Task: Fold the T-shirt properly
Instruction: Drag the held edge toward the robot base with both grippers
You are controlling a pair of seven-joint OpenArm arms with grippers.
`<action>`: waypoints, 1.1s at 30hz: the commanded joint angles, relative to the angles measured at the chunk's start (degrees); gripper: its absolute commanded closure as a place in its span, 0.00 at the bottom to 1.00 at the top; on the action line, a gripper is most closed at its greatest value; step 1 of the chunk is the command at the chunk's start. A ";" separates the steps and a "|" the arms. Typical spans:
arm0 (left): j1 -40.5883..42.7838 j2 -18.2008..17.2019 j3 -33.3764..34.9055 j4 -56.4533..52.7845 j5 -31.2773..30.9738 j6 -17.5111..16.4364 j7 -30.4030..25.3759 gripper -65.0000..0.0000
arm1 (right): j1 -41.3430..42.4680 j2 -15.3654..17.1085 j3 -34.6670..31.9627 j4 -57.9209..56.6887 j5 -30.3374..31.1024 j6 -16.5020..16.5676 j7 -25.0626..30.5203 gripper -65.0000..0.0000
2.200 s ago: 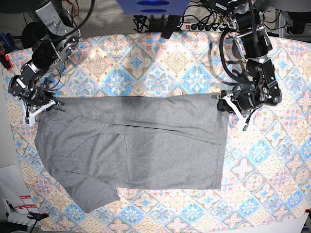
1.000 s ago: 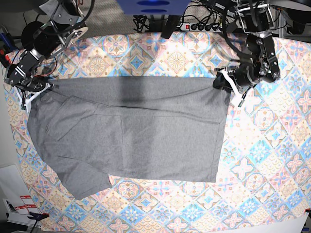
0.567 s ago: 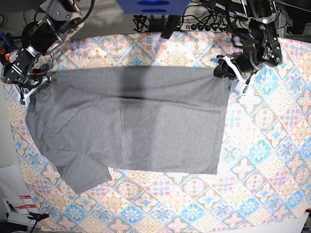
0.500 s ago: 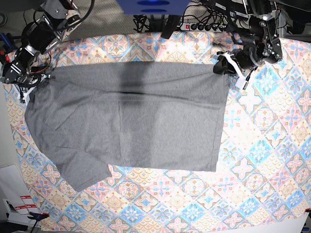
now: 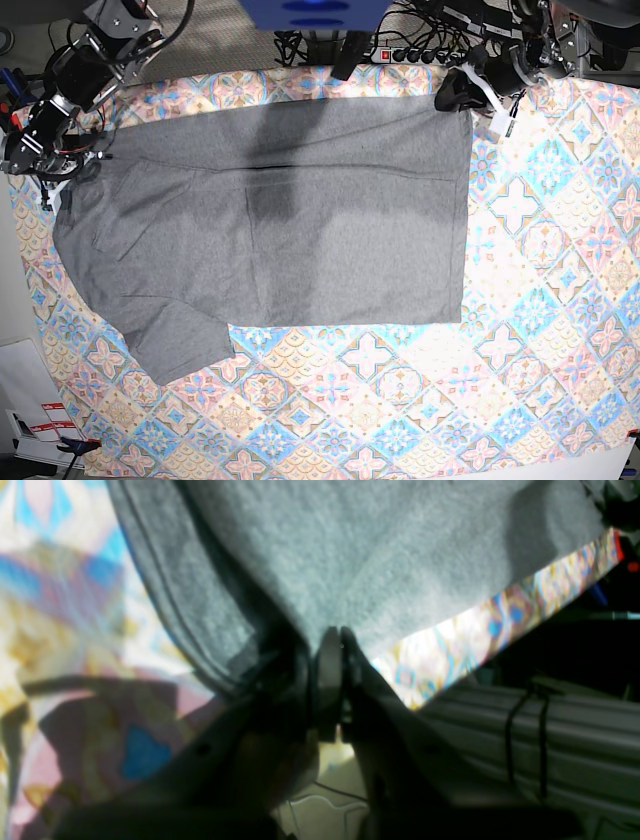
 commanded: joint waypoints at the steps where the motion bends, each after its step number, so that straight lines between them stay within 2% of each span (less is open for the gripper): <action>1: 2.50 -0.96 0.34 -1.68 13.73 3.88 12.98 1.00 | 0.34 1.42 0.21 0.83 -1.42 -0.51 -0.69 0.96; 8: -1.02 -1.66 0.25 -1.68 13.73 3.88 13.33 1.00 | -0.72 1.06 0.29 1.62 -1.34 -0.51 -0.51 0.96; 10: -1.72 -2.02 0.25 -1.68 13.81 3.88 13.33 1.00 | -2.04 0.89 0.29 5.05 -0.98 -0.51 -0.51 0.96; 14: -3.22 -2.81 0.25 -1.68 13.81 3.88 13.77 1.00 | -5.29 -2.01 0.29 14.80 -1.25 -0.51 -0.33 0.95; 16: -4.01 -3.16 0.25 -1.68 13.73 3.88 16.23 0.96 | -5.73 -2.10 0.29 17.18 -1.25 -0.51 -0.69 0.93; 19: -5.68 -3.25 0.25 -1.77 13.81 3.88 19.14 0.85 | -5.73 -2.10 0.12 17.27 -1.25 -0.51 -0.60 0.83; 23: -6.03 -3.34 0.25 -1.77 13.73 3.88 19.31 0.78 | -5.64 -2.63 -0.06 17.27 -1.25 -0.51 -0.51 0.67; 33: -6.03 -5.62 -0.28 -1.77 13.46 3.88 19.31 0.77 | -5.73 -2.89 0.12 17.44 -1.25 -0.51 -0.69 0.35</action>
